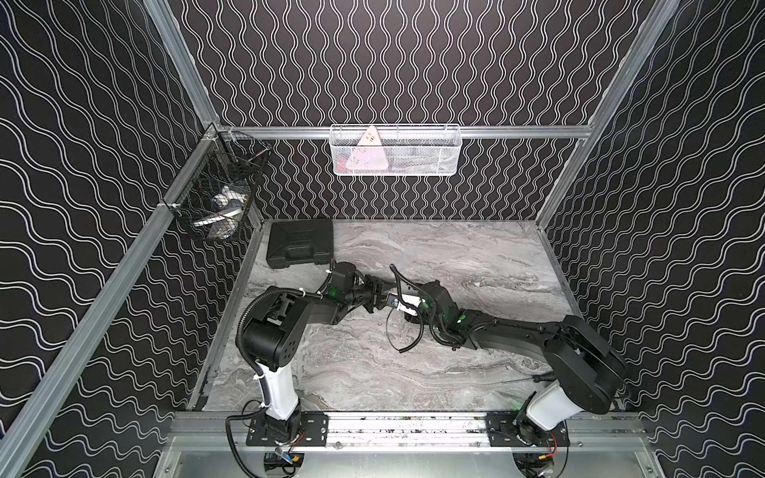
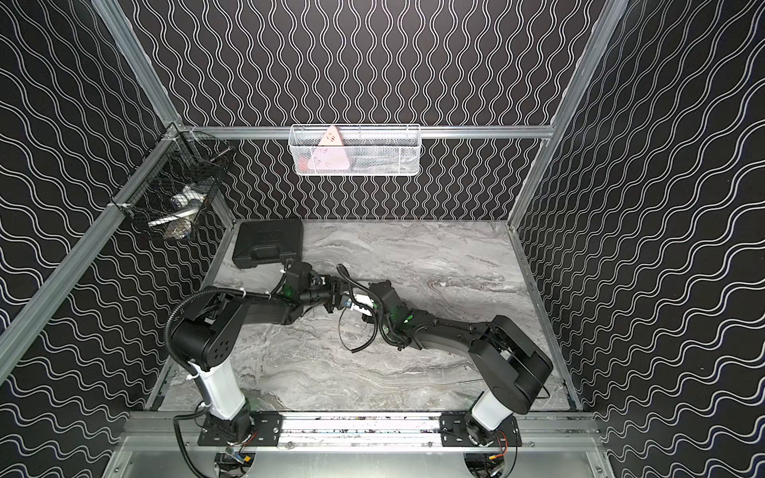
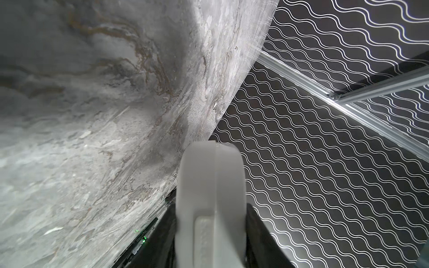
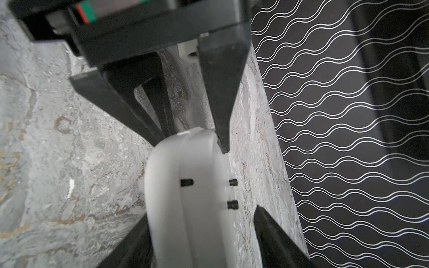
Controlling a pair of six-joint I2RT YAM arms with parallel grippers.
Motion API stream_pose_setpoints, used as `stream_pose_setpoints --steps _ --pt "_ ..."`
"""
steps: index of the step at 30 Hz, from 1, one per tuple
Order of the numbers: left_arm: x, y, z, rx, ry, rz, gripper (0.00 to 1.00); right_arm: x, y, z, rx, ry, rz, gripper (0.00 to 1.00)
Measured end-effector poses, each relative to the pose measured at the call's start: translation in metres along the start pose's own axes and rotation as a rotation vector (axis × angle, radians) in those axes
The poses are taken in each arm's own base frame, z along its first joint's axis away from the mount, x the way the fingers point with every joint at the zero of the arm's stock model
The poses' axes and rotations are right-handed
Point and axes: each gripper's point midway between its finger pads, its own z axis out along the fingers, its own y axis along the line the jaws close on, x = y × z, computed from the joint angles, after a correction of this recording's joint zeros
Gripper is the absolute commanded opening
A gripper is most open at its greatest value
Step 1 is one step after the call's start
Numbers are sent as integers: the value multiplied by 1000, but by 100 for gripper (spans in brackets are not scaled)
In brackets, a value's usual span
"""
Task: Insert the battery into the alarm
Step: Adjust the alarm at the center of the board.
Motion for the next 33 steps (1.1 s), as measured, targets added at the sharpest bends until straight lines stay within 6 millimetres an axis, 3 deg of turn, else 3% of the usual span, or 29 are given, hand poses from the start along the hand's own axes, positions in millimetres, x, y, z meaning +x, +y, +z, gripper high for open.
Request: stream_pose_setpoints --steps 8,14,17,24,26,33 --pt "0 -3 0 15 3 -16 28 -8 2 6 -6 -6 -13 59" --pt "1 -3 0 16 7 -22 28 -8 6 9 -16 1 -37 48" --pt "1 -2 0 13 4 -33 28 -8 7 9 -21 4 -60 34" --pt "0 1 0 4 -1 -61 29 -7 9 9 -32 9 -73 32" --pt "0 0 -1 4 -1 -61 33 -8 9 9 -35 10 -69 32" --pt "1 -2 -1 21 4 -42 67 -8 7 8 -32 11 -13 29"
